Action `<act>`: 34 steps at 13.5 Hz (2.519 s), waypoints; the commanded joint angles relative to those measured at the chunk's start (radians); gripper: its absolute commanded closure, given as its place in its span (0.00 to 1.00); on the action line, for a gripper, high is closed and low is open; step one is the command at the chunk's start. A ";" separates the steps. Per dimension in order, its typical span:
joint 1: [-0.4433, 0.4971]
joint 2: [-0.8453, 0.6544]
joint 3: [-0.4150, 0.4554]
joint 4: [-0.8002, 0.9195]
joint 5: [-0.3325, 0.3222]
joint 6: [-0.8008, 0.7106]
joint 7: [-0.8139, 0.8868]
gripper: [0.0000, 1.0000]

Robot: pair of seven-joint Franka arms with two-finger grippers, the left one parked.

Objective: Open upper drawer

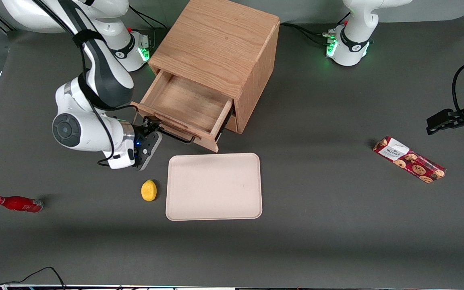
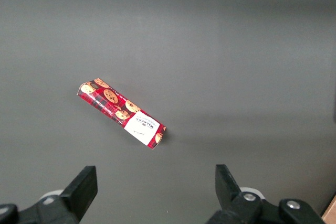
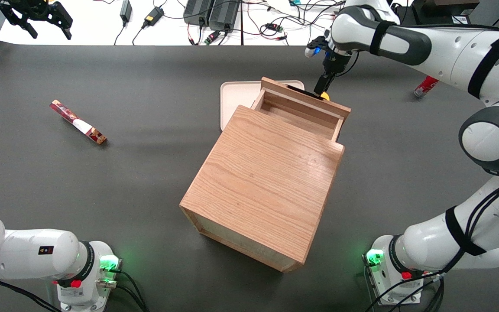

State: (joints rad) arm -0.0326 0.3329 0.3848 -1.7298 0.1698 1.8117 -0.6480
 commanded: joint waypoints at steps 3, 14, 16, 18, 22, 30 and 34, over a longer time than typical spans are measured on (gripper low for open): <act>0.003 0.067 -0.017 0.113 -0.012 -0.051 -0.028 0.00; 0.003 0.106 -0.032 0.176 -0.027 -0.058 -0.058 0.00; 0.003 0.107 -0.040 0.182 -0.029 -0.058 -0.074 0.00; 0.005 0.113 -0.053 0.187 -0.029 -0.058 -0.096 0.00; 0.006 0.118 -0.073 0.200 -0.029 -0.060 -0.131 0.00; 0.005 0.164 -0.093 0.285 -0.029 -0.132 -0.171 0.00; 0.013 0.138 -0.092 0.326 -0.027 -0.210 -0.121 0.00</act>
State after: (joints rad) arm -0.0292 0.4771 0.2960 -1.4543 0.1512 1.6619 -0.7887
